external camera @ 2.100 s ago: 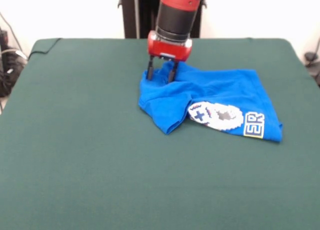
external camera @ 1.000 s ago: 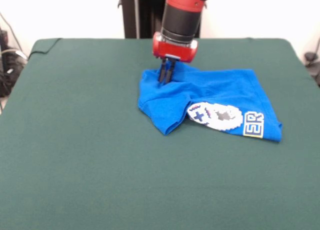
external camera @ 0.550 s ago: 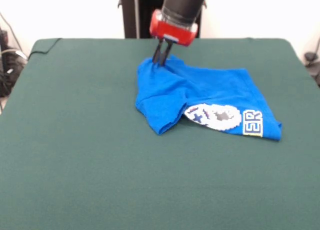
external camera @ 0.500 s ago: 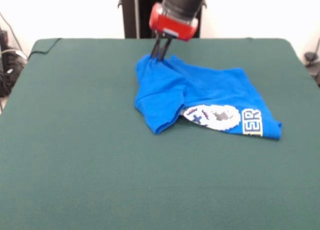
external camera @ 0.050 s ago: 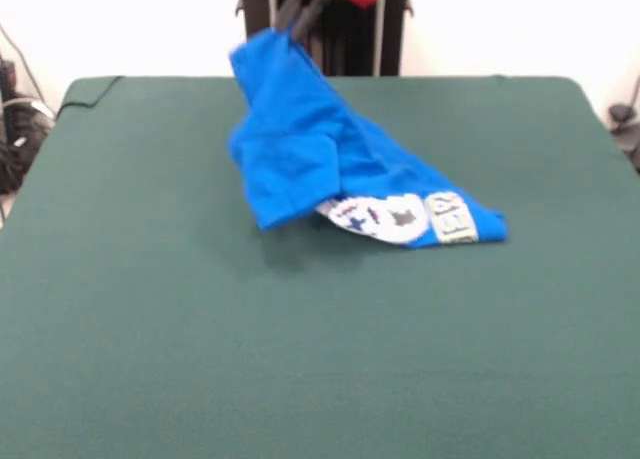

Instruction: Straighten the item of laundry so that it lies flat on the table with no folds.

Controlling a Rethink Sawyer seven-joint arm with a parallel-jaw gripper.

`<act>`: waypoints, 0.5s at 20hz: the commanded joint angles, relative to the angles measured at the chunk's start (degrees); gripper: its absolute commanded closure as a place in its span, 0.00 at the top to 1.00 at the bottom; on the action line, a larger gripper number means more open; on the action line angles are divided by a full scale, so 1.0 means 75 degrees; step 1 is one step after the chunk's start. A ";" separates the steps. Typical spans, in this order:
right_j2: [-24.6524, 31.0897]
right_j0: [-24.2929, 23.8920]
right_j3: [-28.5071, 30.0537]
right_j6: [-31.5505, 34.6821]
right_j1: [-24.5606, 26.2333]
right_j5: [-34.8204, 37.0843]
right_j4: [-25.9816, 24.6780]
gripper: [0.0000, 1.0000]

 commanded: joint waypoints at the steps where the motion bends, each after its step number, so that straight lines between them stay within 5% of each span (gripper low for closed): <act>1: -0.1607 0.0872 -0.0435 0.1816 0.0578 0.0217 0.0715 0.00; 10: -0.1946 0.0774 -0.0812 0.1384 0.0336 0.0574 0.0436 0.00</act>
